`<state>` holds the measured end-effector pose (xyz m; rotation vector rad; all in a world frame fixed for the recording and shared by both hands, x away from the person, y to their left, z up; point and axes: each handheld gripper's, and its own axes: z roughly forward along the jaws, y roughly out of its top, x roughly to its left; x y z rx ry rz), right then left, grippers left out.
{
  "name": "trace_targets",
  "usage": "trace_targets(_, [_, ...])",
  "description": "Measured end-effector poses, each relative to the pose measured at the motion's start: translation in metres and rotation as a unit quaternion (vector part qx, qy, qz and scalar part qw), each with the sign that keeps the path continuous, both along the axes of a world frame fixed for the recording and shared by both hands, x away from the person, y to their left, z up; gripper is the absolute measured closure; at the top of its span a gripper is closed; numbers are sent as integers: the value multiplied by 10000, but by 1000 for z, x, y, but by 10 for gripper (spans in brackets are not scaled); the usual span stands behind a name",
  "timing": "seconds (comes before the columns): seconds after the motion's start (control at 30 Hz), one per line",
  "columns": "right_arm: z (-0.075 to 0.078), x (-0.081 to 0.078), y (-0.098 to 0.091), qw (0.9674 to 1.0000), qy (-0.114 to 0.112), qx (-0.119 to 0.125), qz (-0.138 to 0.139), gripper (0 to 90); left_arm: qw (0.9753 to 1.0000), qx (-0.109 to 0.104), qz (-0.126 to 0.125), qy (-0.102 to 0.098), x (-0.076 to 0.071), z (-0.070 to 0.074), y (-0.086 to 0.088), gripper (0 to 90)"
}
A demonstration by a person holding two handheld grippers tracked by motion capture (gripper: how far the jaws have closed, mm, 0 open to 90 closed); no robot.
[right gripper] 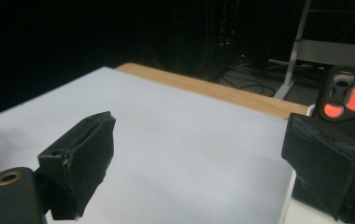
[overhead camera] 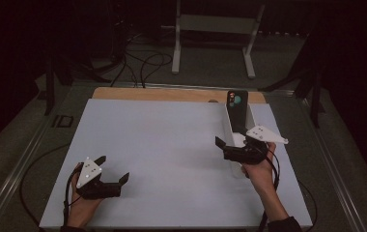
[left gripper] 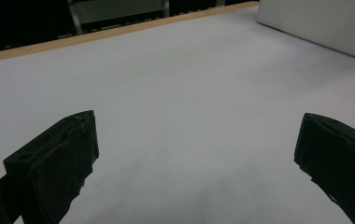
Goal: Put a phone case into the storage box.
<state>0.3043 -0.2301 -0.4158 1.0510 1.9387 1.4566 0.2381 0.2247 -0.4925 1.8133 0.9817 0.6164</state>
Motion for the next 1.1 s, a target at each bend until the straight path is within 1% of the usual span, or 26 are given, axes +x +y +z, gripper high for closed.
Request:
trace_targets(0.1, [-6, -7, -1, 10000, 26, -30, 17, 94, 10000, -57, 8, -13, 0, 1, 1, 3])
trace_targets(0.2, [-12, -16, -3, 10000, -15, -88, 29, 94, 10000, -75, 14, -25, -1, 2, 2, 3])
trace_targets(0.33, [-19, -24, -7, 9999, -64, -106, 55, 95, 9999, -103, 7, -30, -1, 2, 2, 3])
trace_targets(0.6, [-35, -36, -18, 9999, -58, 115, 105, 94, 9999, -130, -14, -83, -3, 4, 2, 3])
trace_targets(0.67, [-40, -40, -21, 9999, -85, 71, 84, 95, 9999, -138, -22, -98, -3, 4, 2, 3])
trace_targets(0.73, [-41, -41, -22, 9999, -79, 95, 92, 94, 9998, -149, -34, -115, -3, 5, 2, 3])
trace_targets(0.9, [-47, -48, -23, 9995, -252, 9, 167, 95, 9997, -175, -49, -162, -4, 6, 3, 3])
trace_targets(0.97, [-48, -50, -24, 9995, -274, 15, 185, 95, 9996, -194, -57, -180, -5, 6, 3, 3])
trace_targets(1.07, [-50, -52, -26, 9995, -290, -29, 127, 95, 9996, -200, -61, -199, -5, 6, 5, 3])
trace_targets(1.1, [-51, -53, -26, 9995, -279, -1, 123, 95, 9996, -202, -62, -207, -5, 6, 5, 3])
